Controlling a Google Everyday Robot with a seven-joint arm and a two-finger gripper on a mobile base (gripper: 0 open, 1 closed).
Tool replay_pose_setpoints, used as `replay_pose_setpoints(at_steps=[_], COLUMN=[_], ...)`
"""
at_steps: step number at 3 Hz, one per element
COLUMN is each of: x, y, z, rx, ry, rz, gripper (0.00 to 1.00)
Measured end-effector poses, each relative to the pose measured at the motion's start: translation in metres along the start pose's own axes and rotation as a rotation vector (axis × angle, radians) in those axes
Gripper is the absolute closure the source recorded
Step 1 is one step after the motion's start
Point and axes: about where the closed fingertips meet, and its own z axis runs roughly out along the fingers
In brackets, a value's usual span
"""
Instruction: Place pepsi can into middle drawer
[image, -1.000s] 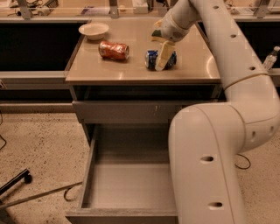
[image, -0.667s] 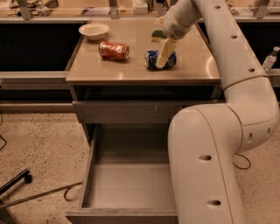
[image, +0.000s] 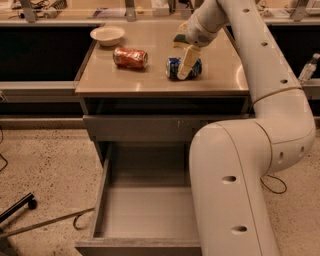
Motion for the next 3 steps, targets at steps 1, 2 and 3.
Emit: replay_pose_setpoints(at_steps=[1,2,3], x=[0.001,0.001,0.003], y=[0.001,0.002,0.005], z=[0.006,0.013,0.020], rx=[-0.012,-0.022,-0.039], ry=[0.020,0.028,0.034], rz=[0.063,0.106,0.138], gripper=[0.00,0.00,0.00])
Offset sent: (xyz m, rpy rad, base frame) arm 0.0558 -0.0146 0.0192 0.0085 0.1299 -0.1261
